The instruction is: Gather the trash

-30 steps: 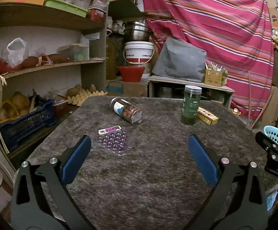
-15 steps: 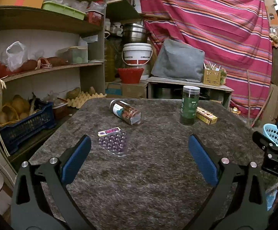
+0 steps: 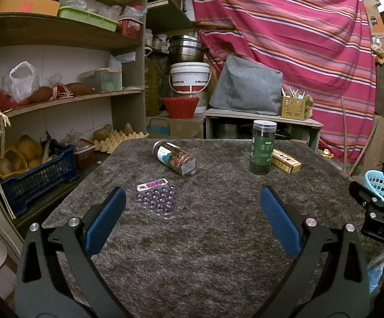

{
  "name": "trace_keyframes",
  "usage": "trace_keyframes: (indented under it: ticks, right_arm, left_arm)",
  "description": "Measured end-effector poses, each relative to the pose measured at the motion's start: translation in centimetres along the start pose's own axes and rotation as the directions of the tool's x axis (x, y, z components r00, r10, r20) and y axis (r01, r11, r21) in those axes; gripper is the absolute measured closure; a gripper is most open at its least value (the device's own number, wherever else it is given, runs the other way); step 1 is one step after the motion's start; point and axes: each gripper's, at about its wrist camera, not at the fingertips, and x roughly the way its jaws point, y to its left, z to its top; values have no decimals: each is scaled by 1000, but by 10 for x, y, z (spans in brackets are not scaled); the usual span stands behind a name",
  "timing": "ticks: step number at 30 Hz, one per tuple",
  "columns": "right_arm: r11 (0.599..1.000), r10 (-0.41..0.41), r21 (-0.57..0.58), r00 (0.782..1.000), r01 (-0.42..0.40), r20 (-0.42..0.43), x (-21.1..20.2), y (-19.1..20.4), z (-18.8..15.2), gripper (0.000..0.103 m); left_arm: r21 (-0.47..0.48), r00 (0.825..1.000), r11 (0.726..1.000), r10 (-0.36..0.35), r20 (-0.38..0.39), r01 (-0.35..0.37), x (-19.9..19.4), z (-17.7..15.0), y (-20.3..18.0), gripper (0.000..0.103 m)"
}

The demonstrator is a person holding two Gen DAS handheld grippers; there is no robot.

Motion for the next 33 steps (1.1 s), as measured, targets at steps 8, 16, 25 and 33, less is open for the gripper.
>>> trace_keyframes:
  ticks: [8,16,25,33]
  right_arm:
    - [1000,0,0,1000,0,0,0,0,0,4]
    - [1000,-1,-1,1000,1,1,0,0,1,4]
    - [1000,-5,-8,1000,6,3,1,-2,-1,4]
    - [1000,-5,-9,1000,5,3,1,-1,0,4]
  left_arm:
    - [-1,1000,1000,-2,2,2,0,0,0,5]
    - [3,1000,1000,-2,-6,2,1,0,0,5]
    - [3,1000,1000,-2,-5,2,1,0,-1,5]
    - [1,1000,1000,-2,-3,2,0,0,0,5]
